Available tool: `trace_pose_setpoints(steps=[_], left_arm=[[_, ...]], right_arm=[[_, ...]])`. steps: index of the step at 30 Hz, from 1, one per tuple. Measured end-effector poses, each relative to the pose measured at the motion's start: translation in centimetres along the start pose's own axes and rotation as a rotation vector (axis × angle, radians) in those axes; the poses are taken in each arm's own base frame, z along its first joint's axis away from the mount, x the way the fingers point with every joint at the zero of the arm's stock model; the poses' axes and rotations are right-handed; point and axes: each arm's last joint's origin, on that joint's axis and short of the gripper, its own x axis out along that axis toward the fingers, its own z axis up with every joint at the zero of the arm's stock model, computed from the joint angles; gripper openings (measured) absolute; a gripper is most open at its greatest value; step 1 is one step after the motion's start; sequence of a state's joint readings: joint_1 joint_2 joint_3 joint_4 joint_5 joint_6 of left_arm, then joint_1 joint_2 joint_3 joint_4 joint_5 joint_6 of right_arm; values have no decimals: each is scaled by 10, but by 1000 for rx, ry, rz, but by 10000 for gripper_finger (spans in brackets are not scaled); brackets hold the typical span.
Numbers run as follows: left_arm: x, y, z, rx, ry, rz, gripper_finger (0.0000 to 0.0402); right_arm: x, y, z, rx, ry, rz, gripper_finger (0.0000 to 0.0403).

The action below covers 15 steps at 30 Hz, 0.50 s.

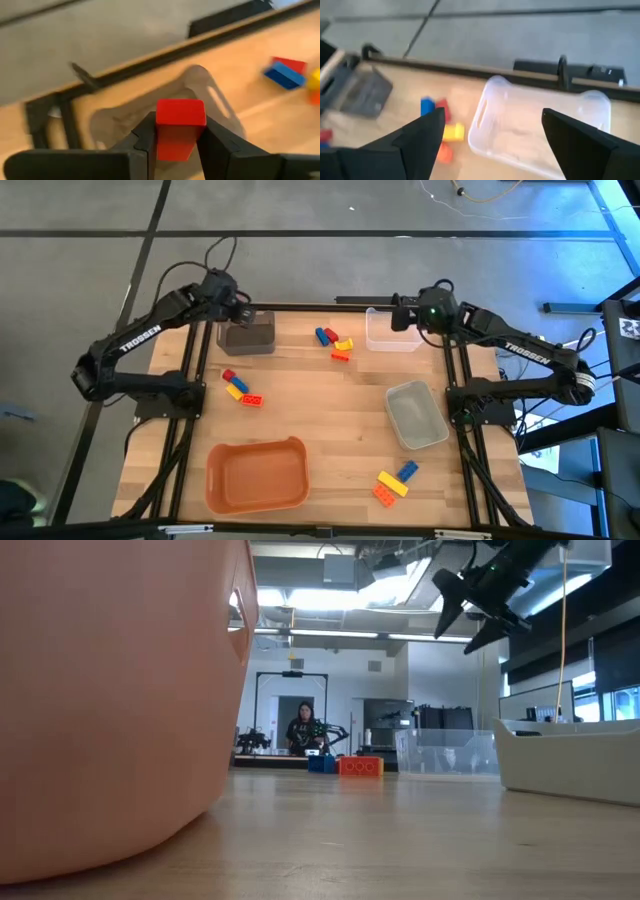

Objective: Sort & place blocks by color
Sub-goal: Put the bottom red block into the black bin

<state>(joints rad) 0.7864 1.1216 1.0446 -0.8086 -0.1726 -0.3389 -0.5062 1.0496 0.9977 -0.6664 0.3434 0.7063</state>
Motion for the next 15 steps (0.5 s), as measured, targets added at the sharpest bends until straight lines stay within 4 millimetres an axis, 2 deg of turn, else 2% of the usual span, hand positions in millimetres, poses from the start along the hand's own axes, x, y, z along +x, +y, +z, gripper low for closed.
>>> trace_pose_setpoints(steps=[8,15], left_arm=[[64,-8,-8,149,270,72,94],[101,-2,-11,149,385,94,94]], right_arm=[[9,1,-5,36,66,-19,332],[18,4,-9,46,117,-19,332]])
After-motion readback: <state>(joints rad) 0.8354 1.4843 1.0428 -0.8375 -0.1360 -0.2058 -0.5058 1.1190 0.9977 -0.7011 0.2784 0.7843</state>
